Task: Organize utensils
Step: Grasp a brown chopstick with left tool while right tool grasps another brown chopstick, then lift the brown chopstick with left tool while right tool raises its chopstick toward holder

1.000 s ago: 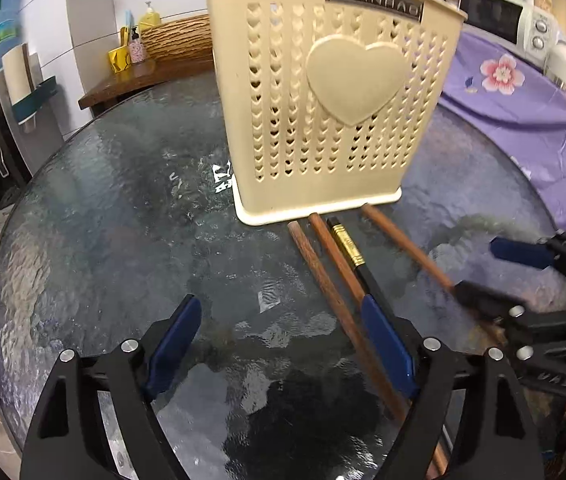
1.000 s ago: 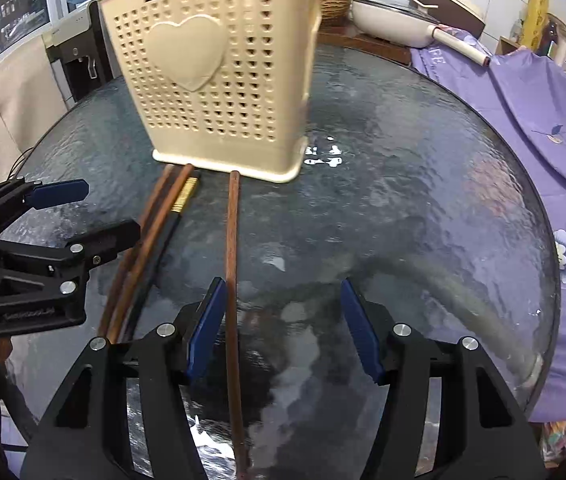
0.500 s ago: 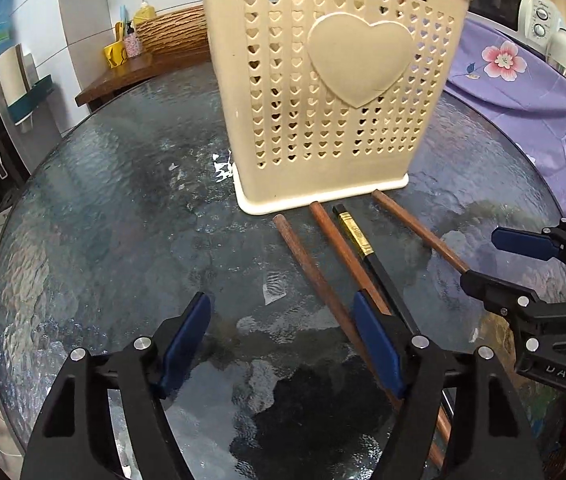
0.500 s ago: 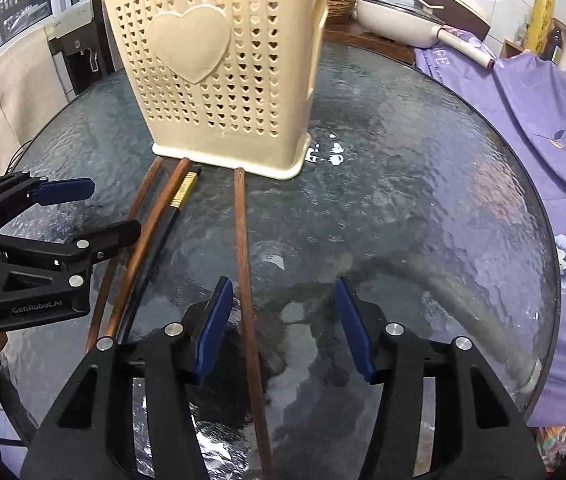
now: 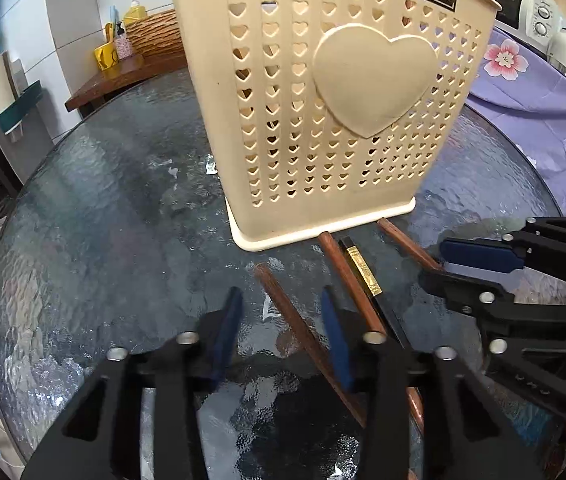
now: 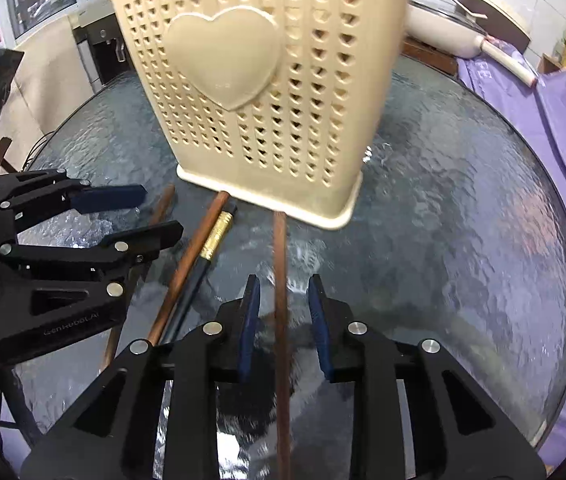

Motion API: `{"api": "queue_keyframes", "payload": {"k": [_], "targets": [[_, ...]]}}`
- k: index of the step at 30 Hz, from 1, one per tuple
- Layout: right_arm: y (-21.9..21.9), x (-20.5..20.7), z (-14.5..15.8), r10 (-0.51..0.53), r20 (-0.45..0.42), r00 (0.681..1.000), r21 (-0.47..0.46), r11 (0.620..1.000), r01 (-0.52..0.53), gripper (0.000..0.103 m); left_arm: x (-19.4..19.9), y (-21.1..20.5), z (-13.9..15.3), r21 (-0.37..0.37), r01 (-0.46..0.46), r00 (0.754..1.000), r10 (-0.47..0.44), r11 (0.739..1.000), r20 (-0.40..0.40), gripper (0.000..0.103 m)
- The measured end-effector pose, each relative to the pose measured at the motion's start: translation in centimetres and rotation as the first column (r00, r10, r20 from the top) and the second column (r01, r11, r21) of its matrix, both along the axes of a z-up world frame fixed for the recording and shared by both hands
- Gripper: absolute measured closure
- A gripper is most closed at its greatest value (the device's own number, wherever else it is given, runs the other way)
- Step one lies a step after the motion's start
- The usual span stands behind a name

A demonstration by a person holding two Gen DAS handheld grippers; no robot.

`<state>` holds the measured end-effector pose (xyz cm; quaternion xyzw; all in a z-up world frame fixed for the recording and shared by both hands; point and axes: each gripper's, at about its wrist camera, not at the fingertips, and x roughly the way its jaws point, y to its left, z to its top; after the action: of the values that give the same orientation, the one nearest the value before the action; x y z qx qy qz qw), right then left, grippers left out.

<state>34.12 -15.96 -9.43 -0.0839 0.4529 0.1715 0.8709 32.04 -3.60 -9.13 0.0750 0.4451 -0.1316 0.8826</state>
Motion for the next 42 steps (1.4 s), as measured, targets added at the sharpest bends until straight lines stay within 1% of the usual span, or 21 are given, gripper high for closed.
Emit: {"api": "queue_keyframes", "payload": {"k": [2,3,4,5,7,9,14,19,23,27,30,33,38,40,42], "targets": [[0.5,0.2,0.0,0.011,0.013,1.000,0.000,1.000,-0.011,0.081,-0.1,0.1,0.0,-0.001,-0.010,1.000,0.010,1.000,0.010,0.077],[0.7,0.2,0.0,0.015,0.019,1.000,-0.002,1.000,-0.015,0.084,-0.3,0.1,0.0,0.002,-0.012,1.000,0.012,1.000,0.015,0.079],[0.7,0.2,0.0,0.019,0.024,1.000,-0.004,1.000,-0.019,0.087,-0.5,0.1,0.0,0.005,-0.011,1.000,0.011,1.000,0.018,0.085],[0.8,0.2,0.0,0.020,0.027,0.999,-0.004,1.000,-0.020,0.088,-0.9,0.0,-0.1,0.005,-0.010,1.000,0.010,1.000,0.020,0.087],[0.8,0.1,0.0,0.022,0.032,0.999,-0.010,1.000,-0.022,0.095,-1.4,0.2,-0.1,0.000,-0.008,1.000,0.008,1.000,0.024,0.088],[0.7,0.0,-0.1,0.018,0.034,0.999,-0.009,1.000,-0.018,0.095,-1.8,0.3,-0.2,-0.006,-0.010,1.000,0.010,1.000,0.024,0.090],[1.1,-0.7,-0.3,0.006,0.036,0.999,-0.013,1.000,-0.006,0.095,-2.3,-0.1,-0.3,0.015,0.000,1.000,0.000,1.000,0.028,0.096],[0.9,-1.1,-0.3,0.005,0.025,1.000,0.020,1.000,-0.006,0.095,-2.3,-0.2,-0.2,0.008,0.006,1.000,-0.006,1.000,0.019,0.096],[0.4,-1.5,0.5,0.004,0.043,0.999,0.053,0.999,-0.007,0.095,-2.0,0.3,0.2,0.001,0.000,1.000,0.000,1.000,0.029,0.096],[-0.4,-2.1,2.1,0.008,0.082,0.997,0.093,0.996,-0.016,0.096,-2.6,0.9,1.8,-0.029,0.007,0.998,-0.005,1.000,0.066,0.096],[-1.5,-2.8,3.8,0.008,0.094,0.996,0.165,0.986,-0.024,0.096,-3.4,1.3,3.4,-0.075,0.019,0.995,-0.011,0.997,0.098,0.096],[-2.5,-3.6,5.7,0.010,0.122,0.992,0.223,0.974,-0.037,0.096,-4.4,1.7,5.5,-0.097,0.027,0.989,-0.012,0.995,0.150,0.096],[-4.8,-5.1,10.0,-0.007,0.186,0.982,0.327,0.944,-0.055,0.096,-6.6,2.1,9.3,-0.135,0.051,0.970,-0.017,0.989,0.242,0.096],[-5.4,-5.9,11.6,-0.017,0.215,0.977,0.355,0.933,-0.062,0.096,-7.6,2.4,10.9,-0.151,0.062,0.960,-0.017,0.987,0.281,0.096],[-5.7,-6.7,12.8,-0.026,0.237,0.971,0.372,0.926,-0.066,0.096,-8.6,2.4,11.9,-0.162,0.073,0.952,-0.020,0.984,0.306,0.096]]}}
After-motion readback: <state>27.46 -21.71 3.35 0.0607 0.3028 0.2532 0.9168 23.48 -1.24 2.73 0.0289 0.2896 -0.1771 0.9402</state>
